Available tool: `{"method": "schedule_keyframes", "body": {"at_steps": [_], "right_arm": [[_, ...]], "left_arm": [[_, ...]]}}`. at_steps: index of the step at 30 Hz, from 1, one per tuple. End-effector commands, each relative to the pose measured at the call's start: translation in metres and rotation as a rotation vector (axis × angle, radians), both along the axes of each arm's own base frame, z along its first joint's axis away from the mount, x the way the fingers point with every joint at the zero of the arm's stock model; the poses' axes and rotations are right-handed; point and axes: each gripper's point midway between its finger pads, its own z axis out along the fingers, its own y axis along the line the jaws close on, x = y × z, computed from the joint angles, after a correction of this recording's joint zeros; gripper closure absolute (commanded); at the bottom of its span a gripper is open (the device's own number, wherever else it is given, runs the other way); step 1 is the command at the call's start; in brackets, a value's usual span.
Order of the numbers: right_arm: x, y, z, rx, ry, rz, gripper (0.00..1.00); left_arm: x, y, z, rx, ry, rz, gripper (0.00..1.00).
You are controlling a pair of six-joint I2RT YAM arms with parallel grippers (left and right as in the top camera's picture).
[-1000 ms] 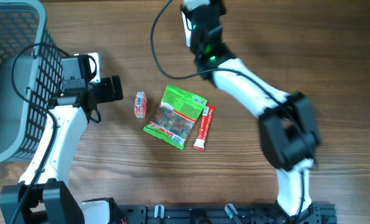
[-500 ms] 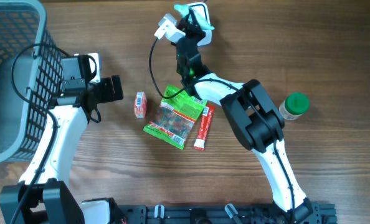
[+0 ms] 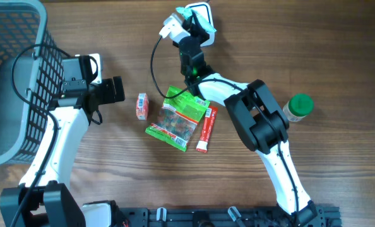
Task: Scan the item barcode
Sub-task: 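Carry wipes pack up to the white scanner and hold it beneath, then bring wipes pack back and set it down beside the jar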
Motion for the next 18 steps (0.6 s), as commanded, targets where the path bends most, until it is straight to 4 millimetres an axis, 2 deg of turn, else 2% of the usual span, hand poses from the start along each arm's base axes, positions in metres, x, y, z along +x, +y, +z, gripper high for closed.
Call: {"method": "schedule_keyframes", "body": {"at_steps": [1,3,5,7,9,12,14,16,18], "right_arm": [[0.004,-0.022,0.041,0.236,-0.064,-0.076,0.96],[0.0,-0.024,0.074,0.259,-0.099,-0.072,0.96],[-0.008,-0.029,0.12,0.292,-0.097,-0.051,0.96],[-0.017,-0.037,0.146,0.331,-0.032,-0.032,0.96],[-0.034,-0.056,0.16,0.403,0.102,-0.021,0.96],[-0.065,-0.087,0.153,0.535,0.355,-0.003,0.96],[-0.093,-0.106,0.13,0.595,0.574,0.011,0.96],[-0.125,-0.127,0.096,0.619,0.81,-0.004,0.96],[-0.159,-0.158,0.058,0.628,1.024,-0.101,0.96]], "left_arm": [[0.004,0.003,0.011,0.01,-0.03,0.005,0.0],[0.004,0.003,0.011,0.01,-0.03,0.005,0.0],[0.004,0.003,0.011,0.01,-0.03,0.005,0.0],[0.004,0.003,0.011,0.01,-0.03,0.005,0.0],[0.004,0.003,0.011,0.01,-0.03,0.005,0.0],[0.004,0.003,0.011,0.01,-0.03,0.005,0.0],[0.004,0.003,0.011,0.01,-0.03,0.005,0.0],[0.004,0.003,0.011,0.01,-0.03,0.005,0.0],[0.004,0.003,0.011,0.01,-0.03,0.005,0.0]]}}
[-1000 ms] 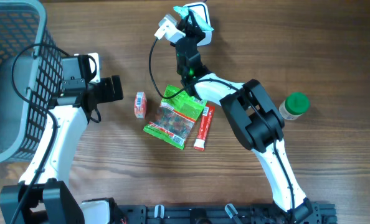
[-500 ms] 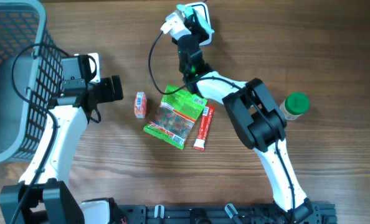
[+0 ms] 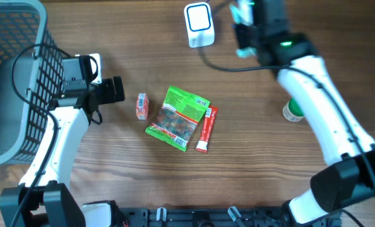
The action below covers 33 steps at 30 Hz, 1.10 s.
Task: Scan the item barcode
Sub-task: 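Bring wipes pack back and set it down beside the jar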
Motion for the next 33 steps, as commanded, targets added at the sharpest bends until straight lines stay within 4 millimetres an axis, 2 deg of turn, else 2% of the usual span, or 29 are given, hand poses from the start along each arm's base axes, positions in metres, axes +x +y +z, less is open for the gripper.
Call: {"method": "schedule_keyframes", "body": {"at_steps": [1,3,5,8,11,12,13,14,16,19,20,23,24,26,27,29,31,33], "right_arm": [[-0.051,-0.018,-0.069,0.163,0.377,-0.026,0.96],[-0.07,-0.04,-0.097,0.152,0.492,-0.083,0.95],[-0.079,-0.053,-0.12,0.149,0.541,-0.117,0.88],[-0.08,-0.061,-0.15,0.157,0.531,-0.138,0.89],[-0.082,-0.063,-0.167,0.16,0.525,-0.143,0.89],[-0.084,-0.063,-0.172,0.158,0.53,-0.143,0.85],[-0.09,-0.067,-0.178,0.14,0.544,-0.154,0.62],[-0.093,-0.072,-0.183,0.11,0.553,-0.172,0.32],[-0.097,-0.083,-0.186,0.056,0.558,-0.208,0.18],[-0.093,-0.086,-0.178,0.06,0.538,-0.245,0.15],[-0.091,-0.079,-0.172,0.105,0.54,-0.241,0.16],[-0.091,-0.011,-0.142,0.444,0.577,-0.032,0.15],[-0.093,0.009,-0.133,0.556,0.594,0.004,0.1],[-0.093,0.021,-0.129,0.644,0.623,-0.071,0.01],[-0.093,0.026,-0.128,0.654,0.627,-0.08,0.0],[-0.095,0.04,-0.127,0.661,0.634,-0.071,0.0],[-0.097,0.063,-0.125,0.665,0.63,-0.035,0.0],[-0.107,0.085,-0.125,0.672,0.664,-0.034,0.0]], "left_arm": [[0.004,0.003,0.011,0.009,-0.03,0.005,0.0],[0.004,0.003,0.011,0.009,-0.03,0.005,0.0],[0.004,0.003,0.011,0.009,-0.03,0.005,0.0],[0.004,0.003,0.011,0.009,-0.03,0.005,0.0],[0.004,0.003,0.011,0.009,-0.03,0.005,0.0],[0.004,0.003,0.011,0.009,-0.03,0.005,0.0],[0.004,0.003,0.011,0.009,-0.03,0.005,0.0],[0.004,0.003,0.011,0.009,-0.03,0.005,0.0],[0.004,0.003,0.011,0.009,-0.03,0.005,0.0],[0.004,0.003,0.011,0.009,-0.03,0.005,0.0],[0.004,0.003,0.011,0.009,-0.03,0.005,0.0],[0.004,0.003,0.011,0.009,-0.03,0.005,0.0],[0.004,0.003,0.011,0.009,-0.03,0.005,0.0],[0.004,0.003,0.011,0.009,-0.03,0.005,0.0],[0.004,0.003,0.011,0.009,-0.03,0.005,0.0],[0.004,0.003,0.011,0.009,-0.03,0.005,0.0],[0.004,0.003,0.011,0.009,-0.03,0.005,0.0],[0.004,0.003,0.011,0.009,-0.03,0.005,0.0]]}}
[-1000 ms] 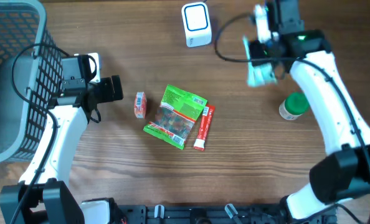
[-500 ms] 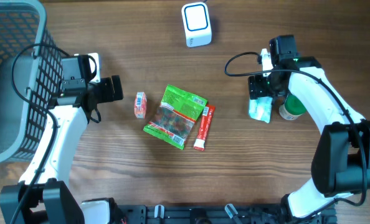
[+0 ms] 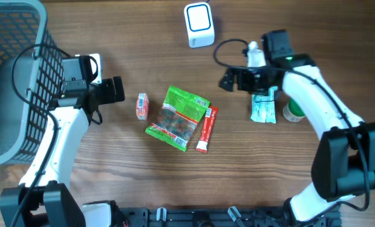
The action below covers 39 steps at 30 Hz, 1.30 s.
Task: Scan the item barcode
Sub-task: 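Bring wipes pack back and set it down beside the jar, then move right gripper over to the red tube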
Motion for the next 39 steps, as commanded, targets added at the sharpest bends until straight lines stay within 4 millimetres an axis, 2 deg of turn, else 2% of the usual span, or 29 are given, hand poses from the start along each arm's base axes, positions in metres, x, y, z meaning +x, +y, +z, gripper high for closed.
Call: {"method": "schedule_keyframes", "body": {"at_steps": [1,2,4,5,7,9,13,16,21,25,27,31,35,39], "right_arm": [[-0.018,0.051,0.018,0.087,0.045,0.02,0.0],[-0.027,0.063,0.017,0.085,0.059,0.045,0.03],[-0.046,0.08,0.013,0.049,0.084,0.091,0.3],[-0.056,0.078,0.004,-0.03,0.123,0.047,0.38],[-0.071,0.067,-0.009,-0.186,0.16,-0.02,0.43],[-0.084,0.061,-0.016,-0.308,0.156,-0.03,0.44],[-0.104,0.073,-0.026,-0.391,0.138,-0.049,0.45],[-0.115,0.066,-0.04,-0.478,0.116,-0.099,0.47],[-0.127,0.062,-0.068,-0.492,0.106,-0.08,0.59],[-0.13,0.056,-0.093,-0.478,0.075,-0.089,0.64],[-0.13,0.042,-0.098,-0.535,0.054,-0.1,0.65],[-0.121,0.008,-0.096,-0.656,0.03,-0.097,0.59],[-0.113,0.011,-0.098,-0.565,0.061,0.021,0.54],[-0.105,0.0,-0.093,-0.478,0.133,0.015,0.54]], "left_arm": [[0.004,0.003,0.011,0.01,-0.03,0.005,0.0],[0.004,0.003,0.011,0.01,-0.03,0.005,0.0],[0.004,0.003,0.011,0.01,-0.03,0.005,0.0],[0.004,0.003,0.011,0.01,-0.03,0.005,0.0],[0.004,0.003,0.011,0.01,-0.03,0.005,0.0],[0.004,0.003,0.011,0.01,-0.03,0.005,0.0],[0.004,0.003,0.011,0.01,-0.03,0.005,0.0],[0.004,0.003,0.011,0.01,-0.03,0.005,0.0],[0.004,0.003,0.011,0.01,-0.03,0.005,0.0],[0.004,0.003,0.011,0.01,-0.03,0.005,0.0],[0.004,0.003,0.011,0.01,-0.03,0.005,0.0],[0.004,0.003,0.011,0.01,-0.03,0.005,0.0],[0.004,0.003,0.011,0.01,-0.03,0.005,0.0],[0.004,0.003,0.011,0.01,-0.03,0.005,0.0]]}}
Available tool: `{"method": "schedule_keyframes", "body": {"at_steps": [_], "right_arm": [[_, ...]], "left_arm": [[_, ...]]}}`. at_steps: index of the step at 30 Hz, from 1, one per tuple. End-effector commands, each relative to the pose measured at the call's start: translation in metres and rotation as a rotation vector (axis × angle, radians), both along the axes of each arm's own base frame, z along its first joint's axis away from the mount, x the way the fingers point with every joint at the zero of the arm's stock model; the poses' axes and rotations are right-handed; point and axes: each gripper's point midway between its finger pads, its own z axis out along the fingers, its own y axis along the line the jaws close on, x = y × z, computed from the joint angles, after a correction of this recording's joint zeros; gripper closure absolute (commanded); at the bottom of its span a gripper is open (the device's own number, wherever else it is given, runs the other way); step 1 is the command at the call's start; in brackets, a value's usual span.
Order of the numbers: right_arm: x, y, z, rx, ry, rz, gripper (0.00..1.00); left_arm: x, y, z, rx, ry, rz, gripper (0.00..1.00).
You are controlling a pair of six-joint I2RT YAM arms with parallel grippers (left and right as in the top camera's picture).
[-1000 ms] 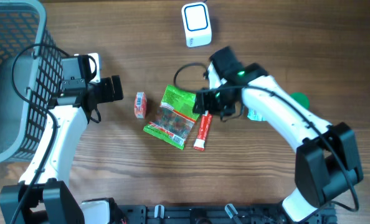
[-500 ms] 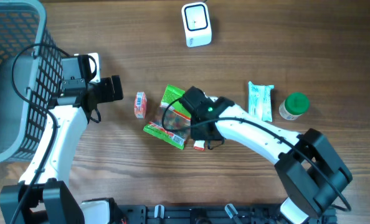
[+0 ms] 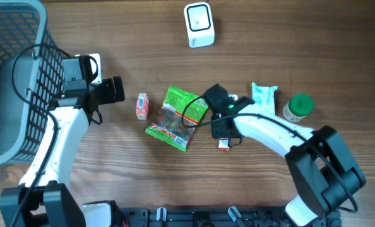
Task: Scan the item barcode
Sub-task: 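Move right gripper over to the red tube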
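Note:
The white barcode scanner stands at the far middle of the table. My right gripper is low over a red stick pack, just right of the green snack bag. Only the stick's near end shows below the gripper, and the jaws are hidden under the wrist. A small orange box lies left of the bag. A teal-and-white packet lies flat beside a green-capped jar. My left gripper hovers left of the orange box, holding nothing.
A grey wire basket fills the far left corner, right behind the left arm. The right arm's cable loops over the snack bag's right edge.
My right gripper has moved from beside the teal packet to the red stick pack. The stick now sits a little right of its earlier place by the bag. The left arm is unchanged.
My right gripper first held a teal-and-white packet at the scanner, then held it right of the scanner. Later the packet lay beside the green-capped jar with the gripper just left of it. Now the gripper is on the red stick pack.

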Motion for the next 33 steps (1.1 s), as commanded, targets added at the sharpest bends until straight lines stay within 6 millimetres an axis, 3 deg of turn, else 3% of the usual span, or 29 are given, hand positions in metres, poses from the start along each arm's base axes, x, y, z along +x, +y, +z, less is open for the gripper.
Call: {"method": "schedule_keyframes", "body": {"at_steps": [1,4,7,10,14,17,19,21,22,23,25,26,28,33], "right_arm": [[0.003,-0.006,0.003,0.112,0.073,0.042,0.54],[0.001,0.002,0.013,0.343,0.156,0.04,0.53],[0.004,-0.003,0.026,0.457,0.18,-0.01,0.53],[0.005,-0.019,0.042,0.484,0.169,-0.072,0.53],[-0.009,-0.026,0.053,0.471,0.212,-0.154,0.53],[-0.019,-0.027,0.044,0.463,0.255,-0.23,0.4],[-0.027,-0.029,0.035,0.458,0.277,-0.277,0.24],[-0.033,-0.03,0.025,0.457,0.287,-0.317,0.0],[-0.035,-0.03,0.021,0.457,0.289,-0.326,0.0],[-0.037,-0.03,0.018,0.456,0.289,-0.324,0.02],[-0.043,-0.03,0.01,0.454,0.294,-0.327,0.37],[-0.046,-0.031,0.006,0.447,0.297,-0.341,0.5],[-0.049,-0.034,0.001,0.423,0.293,-0.355,0.64],[-0.051,-0.036,-0.009,0.325,0.254,-0.365,0.64]], "left_arm": [[0.004,0.003,0.011,0.01,-0.03,0.005,0.0],[0.004,0.003,0.011,0.01,-0.03,0.005,0.0],[0.004,0.003,0.011,0.01,-0.03,0.005,0.0],[0.004,0.003,0.011,0.01,-0.03,0.005,0.0],[0.004,0.003,0.011,0.01,-0.03,0.005,0.0],[0.004,0.003,0.011,0.01,-0.03,0.005,0.0],[0.004,0.003,0.011,0.01,-0.03,0.005,0.0],[0.004,0.003,0.011,0.01,-0.03,0.005,0.0],[0.004,0.003,0.011,0.01,-0.03,0.005,0.0],[0.004,0.003,0.011,0.01,-0.03,0.005,0.0],[0.004,0.003,0.011,0.01,-0.03,0.005,0.0],[0.004,0.003,0.011,0.01,-0.03,0.005,0.0],[0.004,0.003,0.011,0.01,-0.03,0.005,0.0],[0.004,0.003,0.011,0.01,-0.03,0.005,0.0]]}}
